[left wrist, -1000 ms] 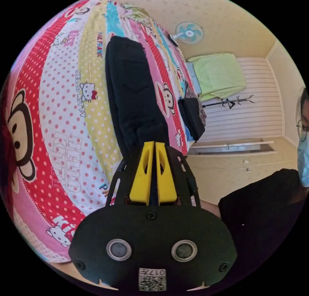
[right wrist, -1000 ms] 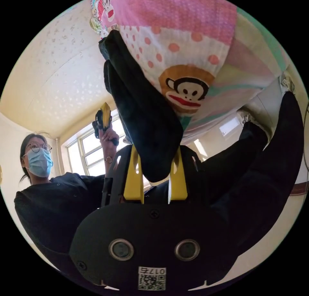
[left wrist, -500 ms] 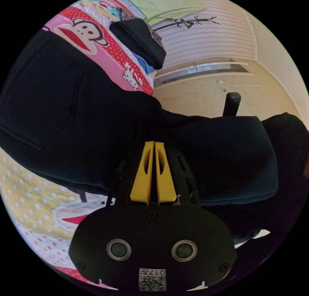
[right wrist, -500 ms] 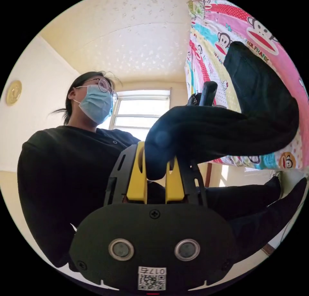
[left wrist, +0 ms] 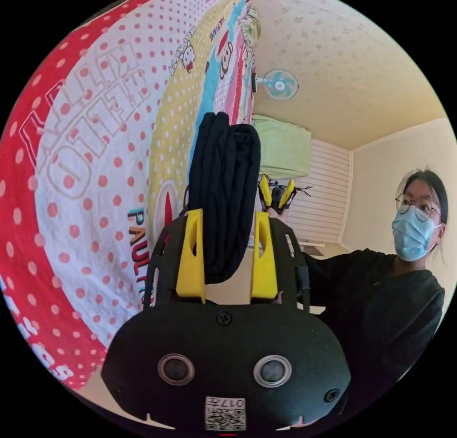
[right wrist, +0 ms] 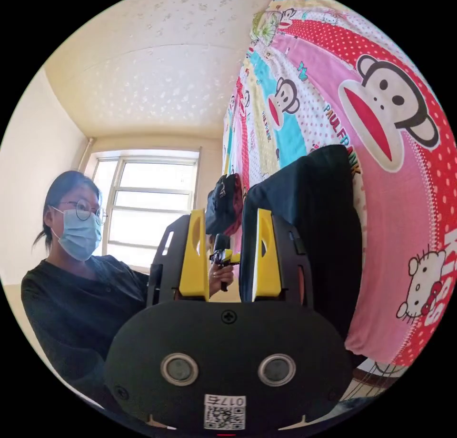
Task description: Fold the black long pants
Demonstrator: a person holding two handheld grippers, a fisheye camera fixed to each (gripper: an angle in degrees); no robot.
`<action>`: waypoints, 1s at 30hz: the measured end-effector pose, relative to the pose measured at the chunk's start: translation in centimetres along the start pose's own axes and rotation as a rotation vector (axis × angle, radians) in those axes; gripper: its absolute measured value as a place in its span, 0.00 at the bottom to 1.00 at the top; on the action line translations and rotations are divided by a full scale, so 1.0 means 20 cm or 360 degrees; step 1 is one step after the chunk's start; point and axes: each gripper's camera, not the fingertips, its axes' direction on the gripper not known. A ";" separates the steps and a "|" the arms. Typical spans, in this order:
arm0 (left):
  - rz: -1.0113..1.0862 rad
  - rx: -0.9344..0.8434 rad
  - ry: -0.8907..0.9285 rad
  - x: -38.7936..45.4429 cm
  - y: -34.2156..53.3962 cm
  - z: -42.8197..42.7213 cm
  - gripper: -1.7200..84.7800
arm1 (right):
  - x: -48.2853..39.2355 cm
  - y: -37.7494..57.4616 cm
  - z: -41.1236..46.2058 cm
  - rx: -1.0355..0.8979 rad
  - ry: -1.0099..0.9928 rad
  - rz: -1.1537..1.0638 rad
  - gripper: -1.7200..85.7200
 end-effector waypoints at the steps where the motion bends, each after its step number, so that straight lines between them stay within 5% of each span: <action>1: 0.0019 -0.0025 -0.0022 0.03 0.01 0.02 0.23 | -0.03 0.02 -0.03 -0.0009 0.0150 0.0029 0.22; 6: -0.0011 -0.0319 -0.0131 0.02 -0.01 0.33 0.36 | -0.07 0.13 -0.09 -0.0110 0.0749 0.0065 0.30; 9: 0.0013 -0.0423 -0.0299 0.01 0.04 0.52 0.33 | 0.06 0.17 0.01 -0.0467 0.0898 0.0159 0.37; 12: -0.0057 -0.0344 -0.0382 0.03 0.15 0.58 0.29 | 0.04 0.24 0.03 -0.0457 0.0934 0.0111 0.35; 18: -0.0087 -0.0642 -0.0471 0.11 0.41 0.74 0.20 | 0.12 0.42 -0.07 -0.0465 0.0407 0.0682 0.20; 21: -0.0081 -0.0712 -0.0212 0.26 0.55 0.67 0.18 | -0.04 0.44 -0.08 -0.0654 0.0217 0.0692 0.17; 30: 0.0095 -0.0011 0.0166 0.99 0.70 -0.11 0.18 | -1.05 -0.02 0.10 -0.0787 -0.0286 0.0092 0.15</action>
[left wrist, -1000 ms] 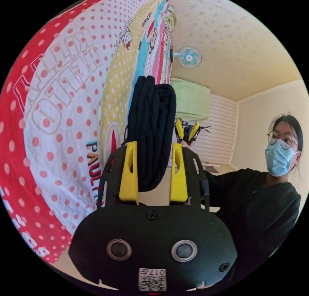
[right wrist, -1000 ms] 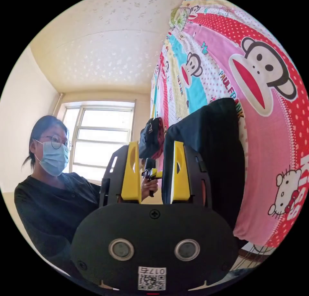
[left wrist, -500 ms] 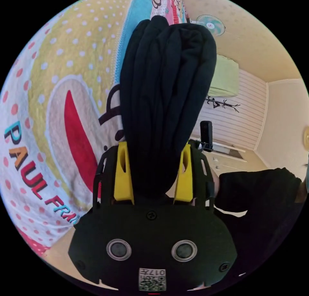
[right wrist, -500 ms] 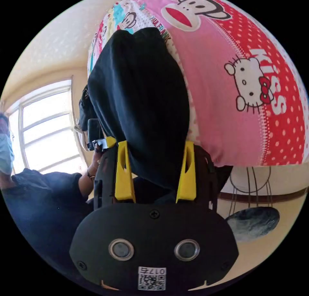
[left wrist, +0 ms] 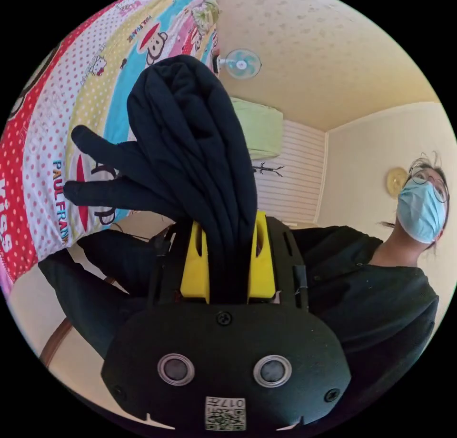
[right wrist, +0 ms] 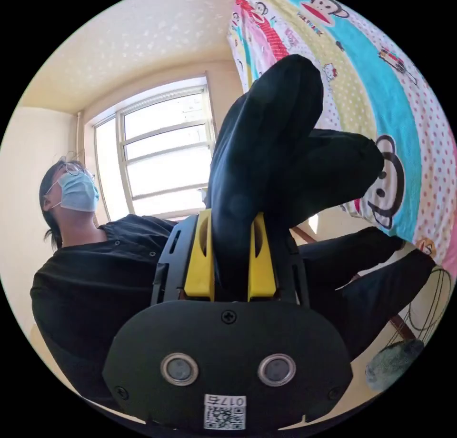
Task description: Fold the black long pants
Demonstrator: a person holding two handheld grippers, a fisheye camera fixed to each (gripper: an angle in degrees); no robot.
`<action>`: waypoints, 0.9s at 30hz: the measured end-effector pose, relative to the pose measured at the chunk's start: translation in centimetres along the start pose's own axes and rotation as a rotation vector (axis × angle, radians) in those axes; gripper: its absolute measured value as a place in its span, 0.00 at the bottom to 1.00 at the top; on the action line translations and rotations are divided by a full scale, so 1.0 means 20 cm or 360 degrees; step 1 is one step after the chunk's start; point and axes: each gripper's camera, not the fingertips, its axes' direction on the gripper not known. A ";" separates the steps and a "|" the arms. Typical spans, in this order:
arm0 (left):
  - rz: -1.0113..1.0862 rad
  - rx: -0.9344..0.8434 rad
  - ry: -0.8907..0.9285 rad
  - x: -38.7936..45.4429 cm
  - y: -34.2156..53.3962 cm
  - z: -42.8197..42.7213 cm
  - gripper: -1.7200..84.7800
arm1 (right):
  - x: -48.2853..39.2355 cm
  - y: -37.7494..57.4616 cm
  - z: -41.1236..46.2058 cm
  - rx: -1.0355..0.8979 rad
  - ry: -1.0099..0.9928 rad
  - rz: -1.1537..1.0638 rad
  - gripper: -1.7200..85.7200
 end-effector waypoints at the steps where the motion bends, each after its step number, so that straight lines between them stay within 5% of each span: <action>1: 0.0091 0.0108 -0.0035 0.14 0.00 -0.12 0.18 | -0.14 -0.13 0.05 -0.0040 -0.0010 -0.0120 0.15; 10: 0.0712 0.0733 -0.0548 1.00 -0.02 -0.98 0.18 | -1.18 -1.03 0.64 -0.0386 0.0139 -0.1007 0.16; 16: 0.0110 0.1047 -0.0811 0.43 -0.21 -1.34 0.20 | -1.03 -1.54 1.11 -0.0404 0.0792 -0.0860 0.17; 21: -0.0793 0.1215 -0.0846 -0.48 -0.01 -1.41 0.22 | -0.25 -1.81 1.45 -0.0674 0.1342 -0.0151 0.16; 24: -0.0770 0.1447 -0.0912 -0.58 0.42 -1.26 0.15 | -0.30 -1.70 1.31 -0.0537 0.1237 -0.0336 0.13; 27: -0.1012 0.1293 -0.0984 -0.74 0.77 -1.00 0.12 | -0.37 -1.45 1.04 -0.0430 0.1449 -0.0502 0.10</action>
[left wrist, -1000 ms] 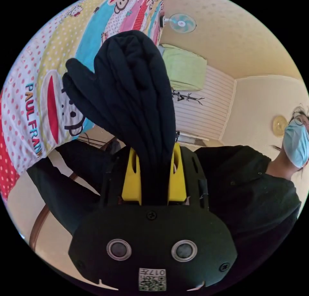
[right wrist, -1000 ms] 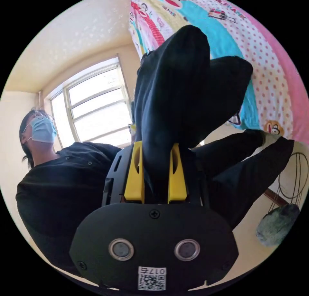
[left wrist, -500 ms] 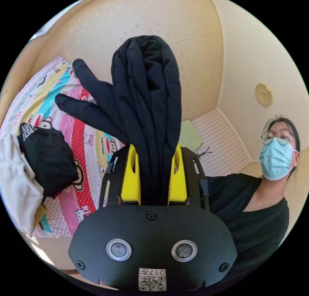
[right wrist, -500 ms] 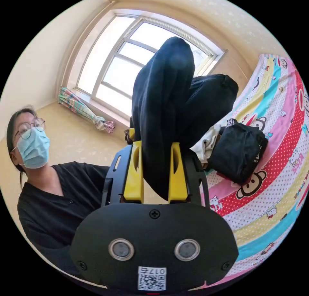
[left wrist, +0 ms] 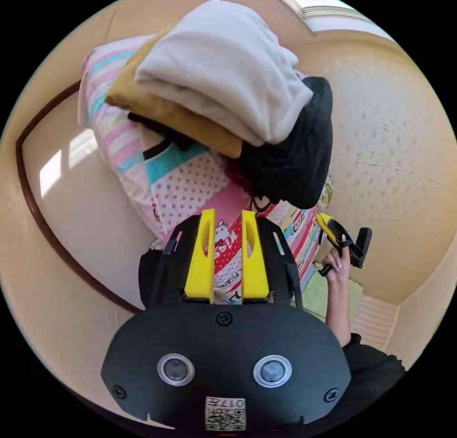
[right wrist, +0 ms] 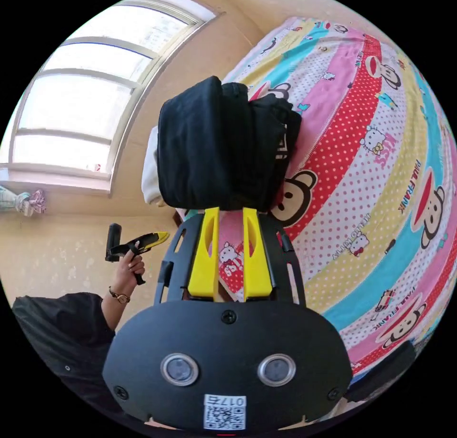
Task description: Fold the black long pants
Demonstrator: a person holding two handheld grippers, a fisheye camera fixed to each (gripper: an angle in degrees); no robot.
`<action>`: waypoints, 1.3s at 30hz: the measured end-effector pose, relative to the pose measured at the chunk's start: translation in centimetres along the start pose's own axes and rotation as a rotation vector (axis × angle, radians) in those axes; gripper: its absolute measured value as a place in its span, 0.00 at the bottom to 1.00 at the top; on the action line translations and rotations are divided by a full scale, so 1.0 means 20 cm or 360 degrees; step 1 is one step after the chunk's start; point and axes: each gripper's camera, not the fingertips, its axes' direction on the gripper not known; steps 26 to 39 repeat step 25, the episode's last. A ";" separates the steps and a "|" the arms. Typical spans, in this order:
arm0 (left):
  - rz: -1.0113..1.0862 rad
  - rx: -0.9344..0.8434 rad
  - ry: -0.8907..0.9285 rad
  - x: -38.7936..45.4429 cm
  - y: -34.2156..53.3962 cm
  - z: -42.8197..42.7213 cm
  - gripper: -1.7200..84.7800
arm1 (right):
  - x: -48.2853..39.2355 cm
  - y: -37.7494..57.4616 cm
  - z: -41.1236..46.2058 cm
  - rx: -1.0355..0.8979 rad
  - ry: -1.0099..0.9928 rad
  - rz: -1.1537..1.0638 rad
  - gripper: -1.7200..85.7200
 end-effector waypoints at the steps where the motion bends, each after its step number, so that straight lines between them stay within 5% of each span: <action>1: -0.0033 -0.0191 -0.0072 -0.10 0.11 0.09 0.11 | 0.09 0.16 0.00 -0.0070 0.0123 0.0036 0.08; 4: -0.0065 -0.0643 -0.0339 -0.24 0.33 0.29 0.07 | 0.45 0.62 0.18 -0.0739 0.0480 0.0220 0.04; 5: -0.0069 -0.0668 -0.0401 -0.23 0.36 0.30 0.07 | 0.63 0.85 0.22 -0.1022 0.0628 0.0387 0.03; 7: 0.0016 -0.0607 -0.0388 -0.12 0.35 0.27 0.07 | 0.80 1.18 0.14 -0.1104 0.0671 0.0562 0.03; 12: 0.0532 -0.0540 -0.0646 0.53 0.24 0.34 0.06 | 1.07 1.86 -0.37 -0.0440 0.0486 0.0920 0.03; 17: 0.0935 -0.0965 -0.0595 1.18 0.43 0.83 0.01 | 1.61 2.74 -0.39 0.0088 -0.0212 0.1736 0.06; 23: 0.1324 -0.1077 -0.0631 1.67 1.00 1.27 0.02 | 1.94 3.54 -0.53 0.1118 -0.0213 0.2199 0.14; 39: 0.1423 -0.1172 -0.0726 1.73 1.17 1.42 0.03 | 2.08 3.69 -0.51 0.1248 -0.0198 0.2303 0.16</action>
